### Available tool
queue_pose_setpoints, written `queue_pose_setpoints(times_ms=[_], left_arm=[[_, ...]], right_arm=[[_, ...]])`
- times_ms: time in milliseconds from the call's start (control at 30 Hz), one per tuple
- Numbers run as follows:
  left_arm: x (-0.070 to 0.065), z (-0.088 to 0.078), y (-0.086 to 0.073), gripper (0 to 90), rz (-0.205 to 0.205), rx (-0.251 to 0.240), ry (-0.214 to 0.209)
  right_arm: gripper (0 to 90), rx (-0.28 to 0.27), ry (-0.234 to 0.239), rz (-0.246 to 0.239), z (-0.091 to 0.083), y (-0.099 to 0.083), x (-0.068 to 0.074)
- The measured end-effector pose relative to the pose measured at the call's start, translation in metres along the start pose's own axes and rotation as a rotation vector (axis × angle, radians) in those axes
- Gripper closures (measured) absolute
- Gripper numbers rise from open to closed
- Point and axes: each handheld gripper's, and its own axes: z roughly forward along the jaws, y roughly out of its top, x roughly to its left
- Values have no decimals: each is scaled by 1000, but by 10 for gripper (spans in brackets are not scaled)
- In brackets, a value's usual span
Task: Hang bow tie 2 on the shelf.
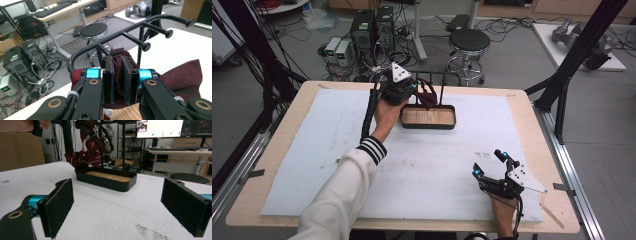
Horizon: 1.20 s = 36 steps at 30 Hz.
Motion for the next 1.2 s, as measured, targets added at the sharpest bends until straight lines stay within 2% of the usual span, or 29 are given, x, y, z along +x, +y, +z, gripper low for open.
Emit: queue_pose_setpoints(times_ms=[500, 633, 867, 1200], left_arm=[[-6, 0, -21, 805, -13, -14, 53], [-6, 0, -23, 805, -26, -32, 65], [-10, 2, -28, 805, -18, -19, 78], [-11, 1, -45, 805, -25, -5, 92]], right_arm=[[104, -1, 1, 0, 0, 0, 0], [104, -2, 0, 0, 0, 0, 0], [104, -1, 1, 2, 0, 0, 0], [104, 1, 0, 2, 0, 0, 0]])
